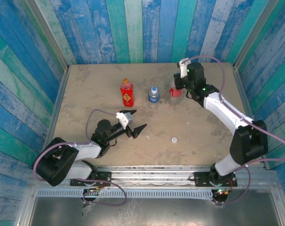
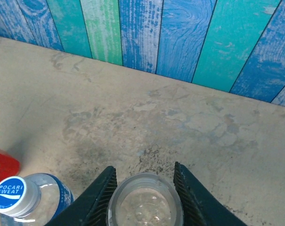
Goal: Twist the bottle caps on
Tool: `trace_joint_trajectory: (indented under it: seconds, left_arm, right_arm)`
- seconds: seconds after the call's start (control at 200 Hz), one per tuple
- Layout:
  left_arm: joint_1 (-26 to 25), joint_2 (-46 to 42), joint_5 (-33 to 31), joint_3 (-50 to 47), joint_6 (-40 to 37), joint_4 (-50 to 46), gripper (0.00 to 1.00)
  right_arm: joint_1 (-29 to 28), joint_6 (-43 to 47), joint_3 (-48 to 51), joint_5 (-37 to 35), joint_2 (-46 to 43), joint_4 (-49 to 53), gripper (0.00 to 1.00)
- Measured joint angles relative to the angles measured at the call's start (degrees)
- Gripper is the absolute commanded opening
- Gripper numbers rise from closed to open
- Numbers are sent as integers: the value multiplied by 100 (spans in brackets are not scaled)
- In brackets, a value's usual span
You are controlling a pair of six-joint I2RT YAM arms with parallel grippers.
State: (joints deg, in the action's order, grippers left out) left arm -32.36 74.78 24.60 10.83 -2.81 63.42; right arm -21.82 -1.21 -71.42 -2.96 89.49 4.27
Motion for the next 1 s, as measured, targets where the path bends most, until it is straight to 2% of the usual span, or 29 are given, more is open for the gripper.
trace_joint_trajectory:
  seconds: [0.18, 0.34, 0.436, 0.621, 0.796, 0.931, 1.001]
  left_arm:
    - [0, 17, 111, 0, -2, 85, 94]
    - [0, 151, 245, 22, 15, 293, 94]
    - [0, 317, 363, 98, 74, 481, 94]
    - [0, 695, 710, 409, 173, 815, 94]
    - [0, 1049, 1095, 549, 358, 1261, 95]
    - [0, 1246, 1314, 588, 483, 1449, 100]
    - [0, 1305, 1394, 632, 509, 1460, 97]
  right_arm:
    - [0, 116, 74, 249, -114, 57, 26]
    - [-105, 385, 483, 645, -649, 138, 21]
    - [-376, 730, 750, 940, -1060, 247, 22]
    - [-1257, 1438, 1167, 1808, -1617, 498, 21]
    - [-1613, 1679, 1241, 2734, -1622, 645, 21]
    - [-1692, 1694, 1233, 3128, -1471, 546, 21]
    - [-1738, 1711, 1200, 3246, -1325, 476, 21]
